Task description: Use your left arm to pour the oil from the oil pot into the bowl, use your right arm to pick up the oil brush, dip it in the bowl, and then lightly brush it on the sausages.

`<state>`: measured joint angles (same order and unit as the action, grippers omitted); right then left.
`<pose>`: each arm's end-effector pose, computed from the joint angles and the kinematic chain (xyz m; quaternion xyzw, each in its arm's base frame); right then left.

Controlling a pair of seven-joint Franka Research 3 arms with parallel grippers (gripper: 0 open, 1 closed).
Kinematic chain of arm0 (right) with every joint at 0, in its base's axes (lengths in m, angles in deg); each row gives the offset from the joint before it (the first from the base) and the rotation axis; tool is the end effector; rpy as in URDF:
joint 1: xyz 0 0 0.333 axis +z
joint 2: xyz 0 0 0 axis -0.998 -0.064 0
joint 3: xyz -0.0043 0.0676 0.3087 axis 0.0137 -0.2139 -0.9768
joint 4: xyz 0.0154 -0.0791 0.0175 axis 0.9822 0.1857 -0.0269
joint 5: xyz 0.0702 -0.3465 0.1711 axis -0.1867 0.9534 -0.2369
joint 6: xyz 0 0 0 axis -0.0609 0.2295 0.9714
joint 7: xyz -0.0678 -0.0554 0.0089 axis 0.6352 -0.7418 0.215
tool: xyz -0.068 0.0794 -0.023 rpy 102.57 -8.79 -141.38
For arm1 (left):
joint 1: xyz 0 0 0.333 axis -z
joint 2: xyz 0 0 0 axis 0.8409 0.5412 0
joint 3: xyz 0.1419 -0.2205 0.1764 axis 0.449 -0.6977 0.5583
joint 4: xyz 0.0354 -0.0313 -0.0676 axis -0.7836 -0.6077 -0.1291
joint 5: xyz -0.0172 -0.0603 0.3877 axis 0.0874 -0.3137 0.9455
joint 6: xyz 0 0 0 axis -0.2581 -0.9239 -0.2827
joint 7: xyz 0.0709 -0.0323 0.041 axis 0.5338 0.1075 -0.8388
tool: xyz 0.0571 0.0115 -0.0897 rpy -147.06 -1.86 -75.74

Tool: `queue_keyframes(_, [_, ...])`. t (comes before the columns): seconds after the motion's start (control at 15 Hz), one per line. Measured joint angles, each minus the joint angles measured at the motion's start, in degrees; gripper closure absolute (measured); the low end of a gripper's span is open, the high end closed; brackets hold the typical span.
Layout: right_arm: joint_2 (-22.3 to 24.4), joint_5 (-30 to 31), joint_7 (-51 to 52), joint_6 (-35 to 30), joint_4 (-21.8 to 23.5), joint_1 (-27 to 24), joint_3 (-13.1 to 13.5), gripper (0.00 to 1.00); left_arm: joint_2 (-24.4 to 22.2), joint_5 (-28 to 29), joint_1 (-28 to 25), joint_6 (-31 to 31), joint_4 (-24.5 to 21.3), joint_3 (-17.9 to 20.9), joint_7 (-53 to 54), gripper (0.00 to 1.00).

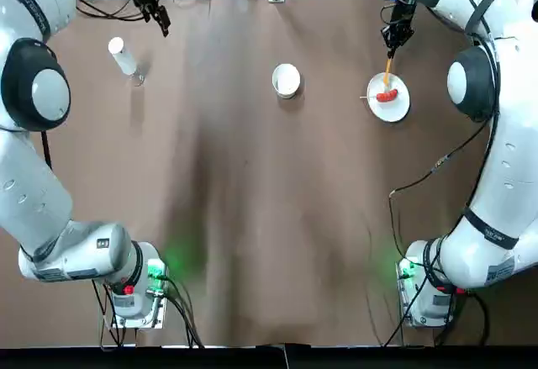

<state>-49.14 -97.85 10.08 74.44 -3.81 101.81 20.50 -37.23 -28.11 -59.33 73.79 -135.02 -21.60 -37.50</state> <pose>0.6738 0.0647 0.2853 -0.9870 -0.0571 0.1494 0.0183 0.6368 -0.0958 0.4065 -0.9620 0.2698 0.0249 0.0327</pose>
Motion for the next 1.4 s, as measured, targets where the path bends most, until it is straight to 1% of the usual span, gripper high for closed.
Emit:
queue_keyframes(0.2, [0.0,-0.6,-2.5,-0.7,0.0,1.5,-0.1,0.96,-3.6,1.4,2.2,-5.9,0.6,-0.2,-11.6,0.00])
queue_keyframes(0.4, [0.0,-4.4,-3.8,-3.7,0.0,3.1,-0.1,0.96,-10.5,1.4,2.2,-13.3,0.6,-1.0,-17.6,0.00])
queue_keyframes(0.53, [0.1,-5.7,-4.0,-5.5,-0.1,3.4,-0.1,0.96,-14.8,1.2,2.1,-16.2,-0.4,-1.0,-20.3,0.00])
queue_keyframes(0.67, [0.2,-6.0,-3.6,-7.1,-0.1,3.2,0.1,0.96,-17.6,0.9,1.6,-16.6,-2.1,-1.0,-20.8,0.00])
queue_keyframes(0.87, [0.2,-6.0,0.8,-9.3,-0.1,2.4,0.3,0.96,-18.9,-0.5,0.5,-16.6,-4.0,-1.0,-20.9,0.00])
queue_keyframes(1.0, [0.2,-5.9,4.2,-9.4,-0.1,1.1,0.5,0.96,-19.1,-2.3,-0.7,-16.0,-5.0,-1.0,-21.0,0.00])
queue_keyframes(1.07, [0.2,-5.9,7.5,-9.4,-0.1,-0.5,0.5,0.96,-19.5,-3.6,-2.0,-14.3,-6.8,-1.0,-21.0,0.00])
queue_keyframes(1.2, [0.2,-5.9,10.2,-9.3,-0.1,-1.8,0.6,0.96,-20.2,-4.2,-2.9,-13.8,-8.2,-1.0,-21.0,0.00])
queue_keyframes(1.4, [0.2,-5.8,12.9,-6.9,-0.1,-3.3,0.6,0.96,-20.4,-4.3,-3.0,-13.9,-8.4,-1.0,-21.1,0.00])
